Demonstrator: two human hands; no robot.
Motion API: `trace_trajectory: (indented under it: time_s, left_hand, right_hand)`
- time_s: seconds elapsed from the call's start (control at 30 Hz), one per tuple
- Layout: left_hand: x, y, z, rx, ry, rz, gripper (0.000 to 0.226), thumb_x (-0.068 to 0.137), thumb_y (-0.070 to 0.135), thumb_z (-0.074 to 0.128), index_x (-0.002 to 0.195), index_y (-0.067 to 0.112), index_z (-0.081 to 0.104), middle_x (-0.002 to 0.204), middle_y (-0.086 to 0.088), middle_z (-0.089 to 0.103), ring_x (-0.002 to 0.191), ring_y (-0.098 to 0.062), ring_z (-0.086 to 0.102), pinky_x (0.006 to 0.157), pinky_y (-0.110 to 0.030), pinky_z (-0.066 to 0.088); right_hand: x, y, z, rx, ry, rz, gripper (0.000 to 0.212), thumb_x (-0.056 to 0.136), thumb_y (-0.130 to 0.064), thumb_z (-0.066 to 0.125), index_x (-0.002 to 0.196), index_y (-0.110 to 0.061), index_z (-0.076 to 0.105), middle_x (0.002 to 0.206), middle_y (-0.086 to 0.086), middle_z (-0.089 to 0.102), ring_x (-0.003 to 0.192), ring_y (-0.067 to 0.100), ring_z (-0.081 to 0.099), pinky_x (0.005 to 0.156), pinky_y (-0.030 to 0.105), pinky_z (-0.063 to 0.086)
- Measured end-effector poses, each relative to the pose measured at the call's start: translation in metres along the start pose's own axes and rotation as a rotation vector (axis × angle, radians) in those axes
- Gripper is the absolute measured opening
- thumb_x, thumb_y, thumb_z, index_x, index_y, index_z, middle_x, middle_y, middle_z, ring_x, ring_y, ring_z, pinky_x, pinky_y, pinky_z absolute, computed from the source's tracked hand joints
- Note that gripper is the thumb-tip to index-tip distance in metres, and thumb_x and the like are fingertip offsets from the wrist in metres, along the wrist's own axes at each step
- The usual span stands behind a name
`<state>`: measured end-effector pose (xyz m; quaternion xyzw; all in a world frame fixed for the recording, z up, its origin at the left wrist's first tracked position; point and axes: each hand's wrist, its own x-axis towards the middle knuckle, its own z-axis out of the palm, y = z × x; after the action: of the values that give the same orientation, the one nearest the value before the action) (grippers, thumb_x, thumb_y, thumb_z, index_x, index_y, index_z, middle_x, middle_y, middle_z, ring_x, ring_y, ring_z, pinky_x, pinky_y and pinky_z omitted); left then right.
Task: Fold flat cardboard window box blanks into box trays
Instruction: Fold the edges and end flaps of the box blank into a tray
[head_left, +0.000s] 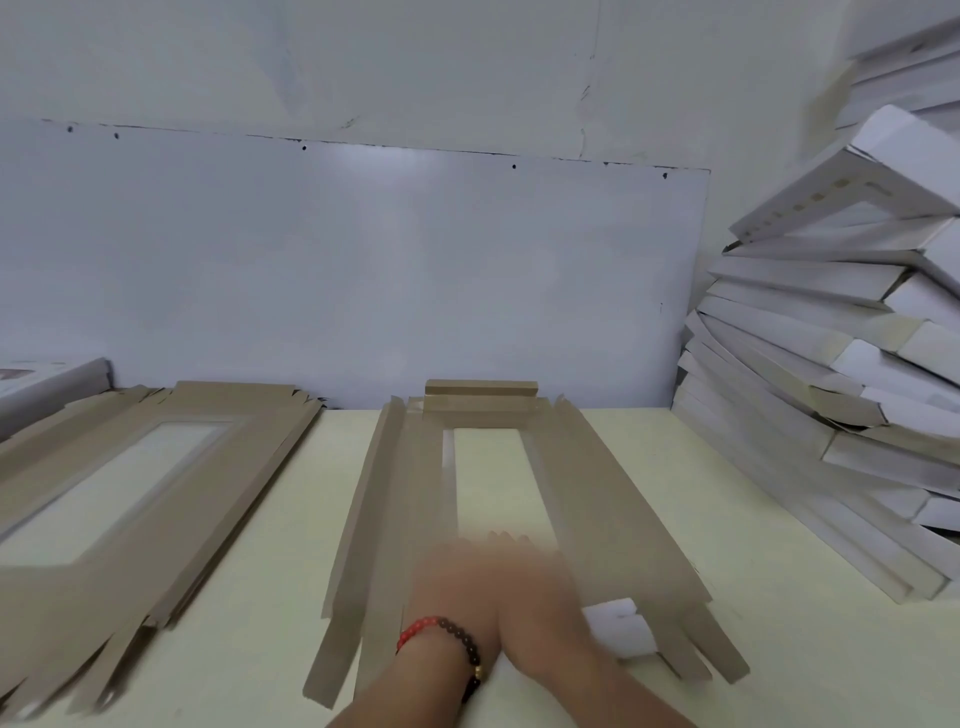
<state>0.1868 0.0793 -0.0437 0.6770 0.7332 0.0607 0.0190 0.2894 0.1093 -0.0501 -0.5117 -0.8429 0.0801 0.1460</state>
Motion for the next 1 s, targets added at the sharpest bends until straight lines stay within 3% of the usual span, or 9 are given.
trace_trajectory:
  time_s: [0.17, 0.43, 0.57, 0.63, 0.67, 0.73, 0.8, 0.9, 1.0]
  left_hand:
    - [0.005, -0.015, 0.009, -0.018, 0.091, -0.019, 0.033, 0.09, 0.023, 0.046, 0.123, 0.025, 0.045, 0.131, 0.002, 0.044, 0.127, -0.024, 0.034, 0.104, -0.035, 0.029]
    - [0.002, -0.043, 0.009, 0.066, 0.102, -0.061, 0.034, 0.093, 0.024, 0.042, 0.127, 0.027, 0.045, 0.134, 0.003, 0.045, 0.128, -0.025, 0.033, 0.104, -0.036, 0.028]
    - [-0.008, -0.052, -0.002, 0.095, 0.134, -0.094, 0.031, 0.092, 0.018, 0.033, 0.121, 0.023, 0.044, 0.128, -0.001, 0.047, 0.121, -0.025, 0.039, 0.093, -0.034, 0.033]
    - [-0.013, -0.048, -0.009, 0.121, 0.169, -0.061, 0.033, 0.087, 0.009, 0.031, 0.115, 0.02, 0.042, 0.121, -0.003, 0.047, 0.112, -0.025, 0.043, 0.083, -0.032, 0.033]
    - [-0.015, -0.045, -0.011, 0.132, 0.166, -0.019, 0.036, 0.084, 0.004, 0.031, 0.115, 0.019, 0.042, 0.119, -0.005, 0.047, 0.108, -0.025, 0.044, 0.081, -0.031, 0.033]
    - [-0.018, -0.04, -0.015, 0.12, 0.11, 0.047, 0.04, 0.081, -0.003, 0.034, 0.116, 0.015, 0.04, 0.117, -0.007, 0.047, 0.103, -0.026, 0.048, 0.076, -0.032, 0.036]
    - [-0.021, -0.04, -0.019, 0.08, 0.024, 0.039, 0.036, 0.082, -0.003, 0.04, 0.113, 0.015, 0.039, 0.116, -0.008, 0.048, 0.099, -0.027, 0.053, 0.072, -0.033, 0.038]
    - [-0.03, -0.046, -0.023, 0.015, 0.041, 0.104, 0.004, 0.099, 0.024, 0.037, 0.098, 0.021, 0.034, 0.109, -0.007, 0.055, 0.095, -0.027, 0.055, 0.069, -0.031, 0.034]
    - [-0.046, -0.056, -0.014, 0.115, 0.132, 0.28, 0.043, 0.094, 0.06, 0.026, 0.1, 0.022, 0.045, 0.101, 0.0, 0.057, 0.092, -0.024, 0.051, 0.075, -0.033, 0.037]
  right_hand:
    - [-0.007, 0.031, 0.0, -0.191, -0.021, -0.043, 0.053, 0.102, -0.043, 0.018, 0.154, -0.033, 0.012, 0.162, -0.011, 0.007, 0.149, 0.009, 0.002, 0.118, 0.043, -0.003]
    - [-0.016, 0.081, -0.021, -0.297, -0.029, 0.151, 0.055, 0.1, -0.05, 0.022, 0.153, -0.035, 0.013, 0.162, -0.011, 0.008, 0.149, 0.013, 0.004, 0.117, 0.048, -0.003]
    - [-0.025, 0.089, -0.033, -0.38, 0.023, 0.164, 0.055, 0.101, -0.046, 0.025, 0.153, -0.034, 0.011, 0.162, -0.01, 0.005, 0.149, 0.015, 0.005, 0.118, 0.047, -0.002]
    - [-0.031, 0.084, -0.04, -0.464, 0.116, 0.043, 0.053, 0.099, -0.028, 0.031, 0.152, -0.027, 0.025, 0.16, 0.0, 0.019, 0.145, 0.023, 0.023, 0.117, 0.048, 0.011]
    - [-0.034, 0.079, -0.043, -0.464, 0.201, -0.075, 0.051, 0.092, -0.016, 0.036, 0.143, -0.022, 0.045, 0.15, 0.007, 0.039, 0.132, 0.028, 0.043, 0.112, 0.046, 0.029]
    - [-0.041, 0.071, -0.044, -0.462, 0.295, -0.312, 0.034, 0.07, -0.007, 0.056, 0.097, -0.02, 0.072, 0.1, 0.003, 0.066, 0.082, 0.023, 0.064, 0.074, 0.03, 0.054]
    - [-0.047, 0.067, -0.049, -0.47, 0.222, -0.416, 0.033, 0.043, -0.005, 0.08, 0.067, -0.021, 0.064, 0.071, -0.003, 0.058, 0.055, 0.016, 0.055, 0.046, 0.02, 0.041]
    - [-0.05, 0.073, -0.055, -0.415, 0.117, -0.401, 0.043, 0.03, -0.014, 0.091, 0.061, -0.023, 0.062, 0.062, -0.008, 0.055, 0.047, 0.011, 0.052, 0.037, 0.018, 0.032]
    - [-0.056, 0.079, -0.056, -0.346, 0.11, -0.46, 0.032, 0.052, -0.04, 0.092, 0.066, -0.027, 0.066, 0.061, -0.014, 0.059, 0.051, 0.007, 0.057, 0.041, 0.014, 0.04]
